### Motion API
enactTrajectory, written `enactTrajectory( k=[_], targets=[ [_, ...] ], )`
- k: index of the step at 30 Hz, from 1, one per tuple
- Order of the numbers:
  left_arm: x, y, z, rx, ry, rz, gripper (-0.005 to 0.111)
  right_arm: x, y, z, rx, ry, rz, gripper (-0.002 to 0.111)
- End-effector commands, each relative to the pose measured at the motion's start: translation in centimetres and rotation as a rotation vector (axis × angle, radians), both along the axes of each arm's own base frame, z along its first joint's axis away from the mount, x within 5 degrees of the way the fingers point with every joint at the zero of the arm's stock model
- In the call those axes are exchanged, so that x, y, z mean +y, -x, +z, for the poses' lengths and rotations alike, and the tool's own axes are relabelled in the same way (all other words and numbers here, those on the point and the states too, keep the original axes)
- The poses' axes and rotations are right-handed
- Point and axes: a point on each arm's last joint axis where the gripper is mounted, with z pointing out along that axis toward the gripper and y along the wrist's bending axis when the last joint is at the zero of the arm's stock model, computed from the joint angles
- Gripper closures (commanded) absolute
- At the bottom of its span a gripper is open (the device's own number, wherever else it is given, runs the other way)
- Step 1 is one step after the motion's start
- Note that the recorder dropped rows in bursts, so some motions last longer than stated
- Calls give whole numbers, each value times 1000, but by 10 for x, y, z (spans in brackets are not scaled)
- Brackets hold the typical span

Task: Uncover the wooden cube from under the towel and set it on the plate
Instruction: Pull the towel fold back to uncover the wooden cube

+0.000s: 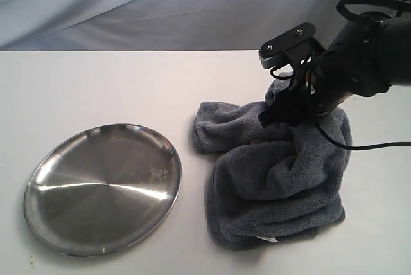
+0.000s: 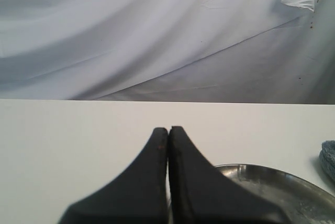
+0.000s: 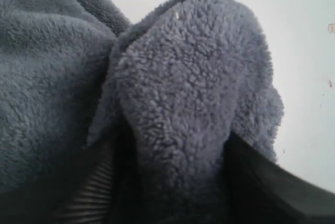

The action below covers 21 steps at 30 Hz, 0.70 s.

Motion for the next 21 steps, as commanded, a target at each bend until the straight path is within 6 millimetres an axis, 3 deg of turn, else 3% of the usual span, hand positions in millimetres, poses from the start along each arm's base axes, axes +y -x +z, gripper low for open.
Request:
enactTrajectory(
  k=[1,5,15,21],
  targets=[
    [0,0,-1,2,0,2,105,4,0,8,-44,-79,-10,50],
    [0,0,-1,2,2,2,105,7,7,25,-56,-193,-44,50],
    [0,0,-1,2,2,2,105,25,43,62,-8,-294,104,51],
    [0,0,-1,2,-1,2,105,31,51,55,64,-256,131,51]
  ],
)
